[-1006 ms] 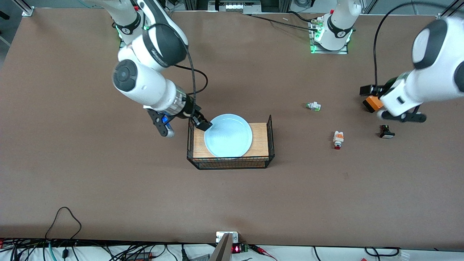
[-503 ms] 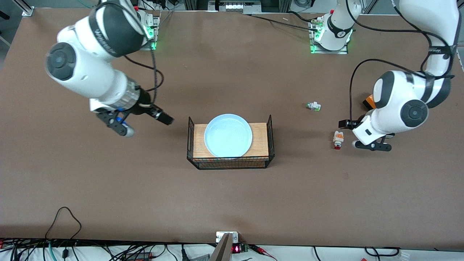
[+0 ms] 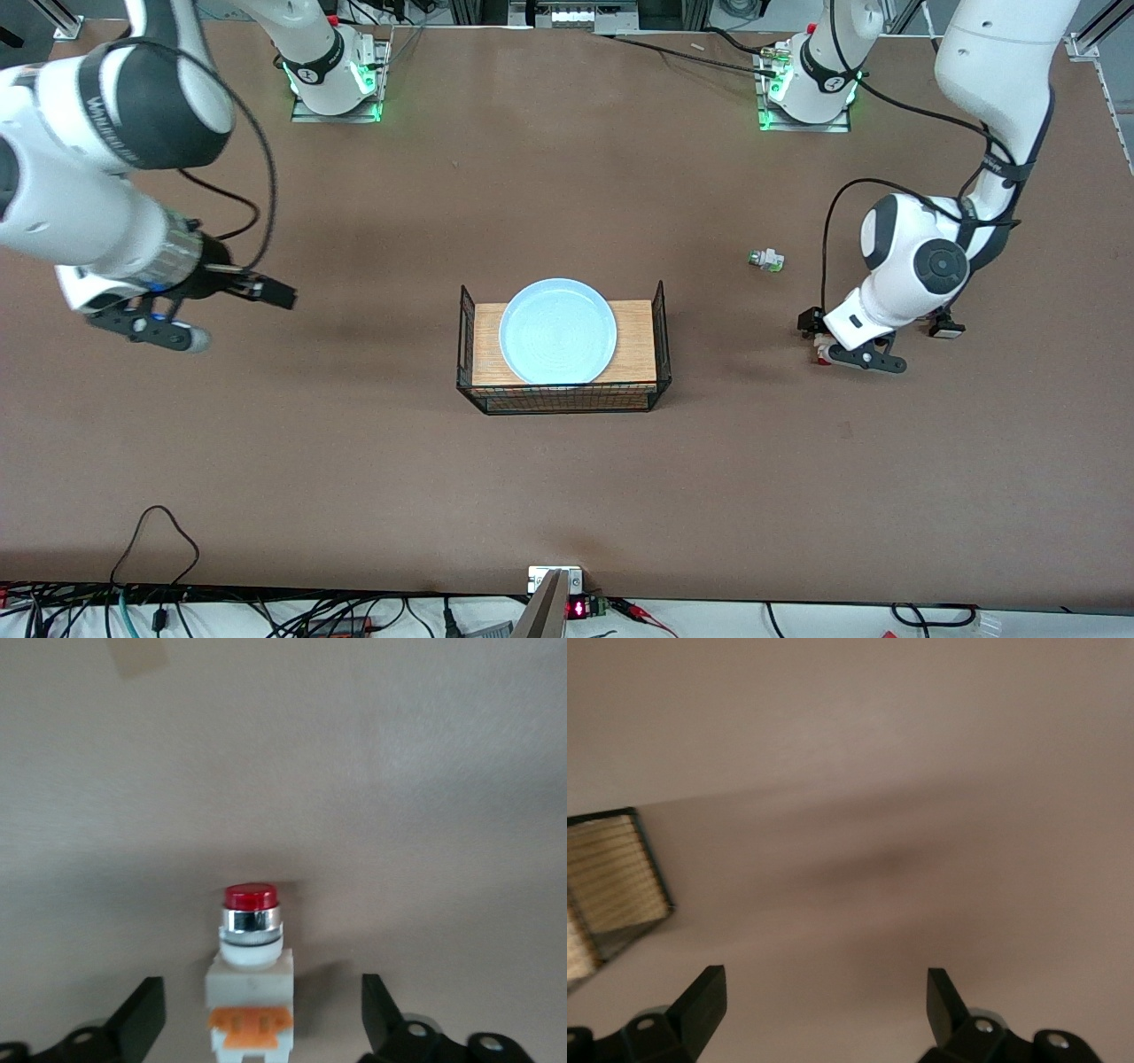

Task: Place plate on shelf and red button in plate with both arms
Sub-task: 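Withdraw the right gripper while the left gripper grasps the red button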

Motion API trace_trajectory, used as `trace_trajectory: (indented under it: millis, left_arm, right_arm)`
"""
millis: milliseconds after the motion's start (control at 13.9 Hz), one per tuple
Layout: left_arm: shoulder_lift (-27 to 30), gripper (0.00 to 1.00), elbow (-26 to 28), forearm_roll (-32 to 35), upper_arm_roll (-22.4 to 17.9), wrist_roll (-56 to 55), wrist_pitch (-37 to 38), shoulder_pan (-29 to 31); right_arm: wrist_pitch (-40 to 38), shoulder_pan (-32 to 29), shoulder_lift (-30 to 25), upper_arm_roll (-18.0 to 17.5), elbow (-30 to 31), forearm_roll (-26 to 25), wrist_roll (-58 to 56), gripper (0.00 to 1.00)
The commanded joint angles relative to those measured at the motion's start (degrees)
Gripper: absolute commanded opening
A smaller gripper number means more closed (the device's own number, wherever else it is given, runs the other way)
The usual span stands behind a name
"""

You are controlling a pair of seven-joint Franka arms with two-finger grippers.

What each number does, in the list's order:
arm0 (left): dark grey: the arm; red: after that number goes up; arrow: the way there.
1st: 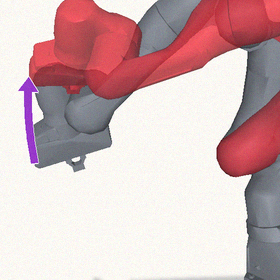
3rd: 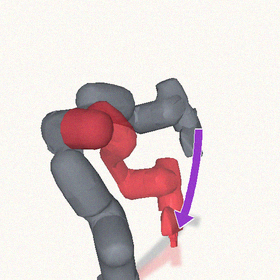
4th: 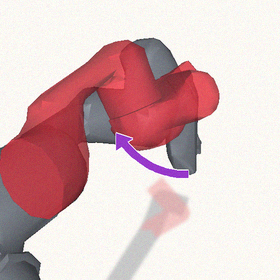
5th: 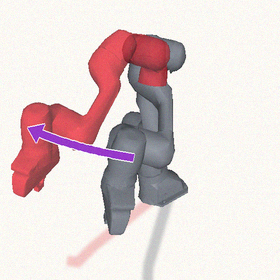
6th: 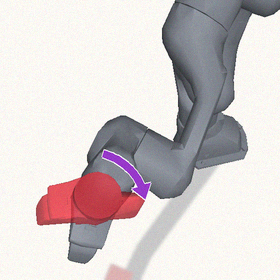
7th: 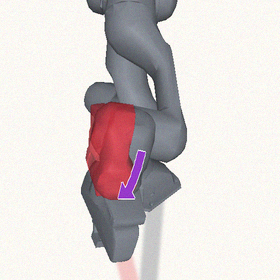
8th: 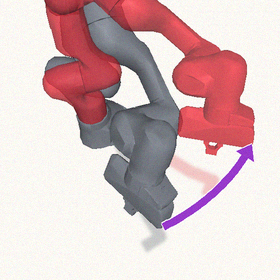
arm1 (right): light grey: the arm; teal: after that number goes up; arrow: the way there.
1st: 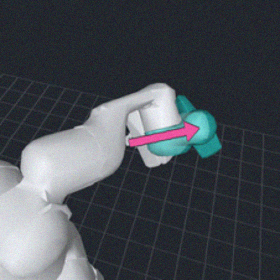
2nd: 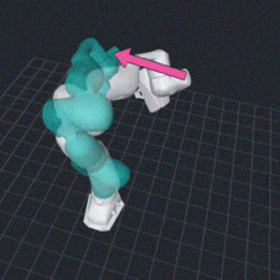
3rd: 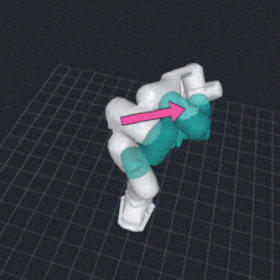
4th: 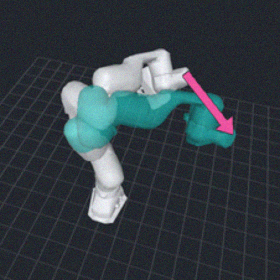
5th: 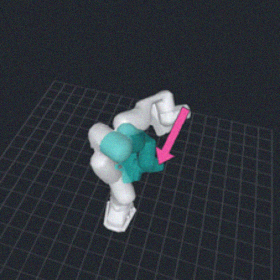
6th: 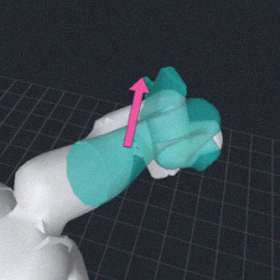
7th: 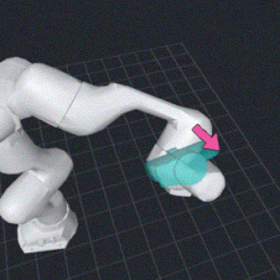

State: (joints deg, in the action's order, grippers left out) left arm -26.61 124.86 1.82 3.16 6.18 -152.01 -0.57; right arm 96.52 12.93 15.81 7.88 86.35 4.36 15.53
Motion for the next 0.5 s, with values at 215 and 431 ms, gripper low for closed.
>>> trace_trajectory:
  millis: [215, 431]
  left_arm:
    - [1.2, 0.18, 0.65, 0.55, 0.0, 2.42, 1.52, 0.05]
    - [2.52, 0.12, -3.89, 0.64, 0.09, 2.78, 10.63, -0.22]
  right_arm:
    - [-5.27, -5.99, -3.49, 2.4, -0.39, -0.84, -15.09, 1.0]
    - [-7.58, -5.81, -7.0, 2.32, -0.3, -1.73, -13.95, 1.0]
